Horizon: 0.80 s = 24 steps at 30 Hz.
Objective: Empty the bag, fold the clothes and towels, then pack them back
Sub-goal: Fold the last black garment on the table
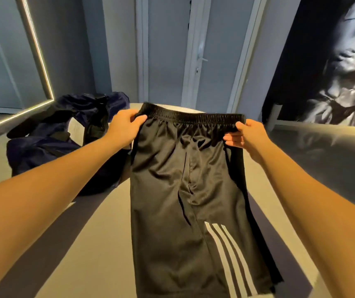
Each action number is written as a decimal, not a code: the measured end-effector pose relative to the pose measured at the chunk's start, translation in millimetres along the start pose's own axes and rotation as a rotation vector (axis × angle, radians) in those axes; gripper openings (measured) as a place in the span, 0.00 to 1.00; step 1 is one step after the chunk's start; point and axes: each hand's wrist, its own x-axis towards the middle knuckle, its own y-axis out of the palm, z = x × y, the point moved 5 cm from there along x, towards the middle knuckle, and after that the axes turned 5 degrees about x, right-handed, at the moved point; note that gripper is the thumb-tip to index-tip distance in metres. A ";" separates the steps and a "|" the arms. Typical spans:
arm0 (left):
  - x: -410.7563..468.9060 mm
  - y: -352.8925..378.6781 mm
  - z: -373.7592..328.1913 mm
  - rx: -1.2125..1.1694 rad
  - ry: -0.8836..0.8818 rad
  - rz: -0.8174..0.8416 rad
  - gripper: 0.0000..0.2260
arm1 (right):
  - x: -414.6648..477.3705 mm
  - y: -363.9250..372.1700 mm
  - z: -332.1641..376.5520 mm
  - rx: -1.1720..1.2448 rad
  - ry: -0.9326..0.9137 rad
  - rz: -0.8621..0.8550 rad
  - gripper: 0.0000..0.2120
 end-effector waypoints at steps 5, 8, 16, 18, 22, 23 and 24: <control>-39.3 -43.5 -44.4 -0.277 -0.041 0.099 0.07 | -40.4 -19.8 30.8 0.170 0.040 0.030 0.06; -72.5 -68.2 -57.3 -0.299 -0.069 0.173 0.06 | -74.6 -37.3 39.2 0.179 0.053 0.057 0.18; -185.8 -88.3 -79.7 -0.354 -0.034 0.336 0.08 | -183.9 -75.3 18.4 0.057 0.078 0.186 0.15; -213.8 -83.3 -76.8 -0.348 -0.018 0.400 0.11 | -206.6 -81.8 -2.1 0.071 0.114 0.193 0.15; -264.3 -73.8 -65.7 -0.305 0.026 0.392 0.17 | -246.9 -86.2 -46.6 0.173 0.222 0.157 0.14; -276.4 -70.0 -62.2 -0.260 0.057 0.394 0.17 | -255.7 -85.8 -56.9 0.205 0.253 0.143 0.13; -288.2 -65.9 -59.2 -0.205 0.092 0.406 0.17 | -262.4 -86.2 -67.0 0.220 0.276 0.128 0.13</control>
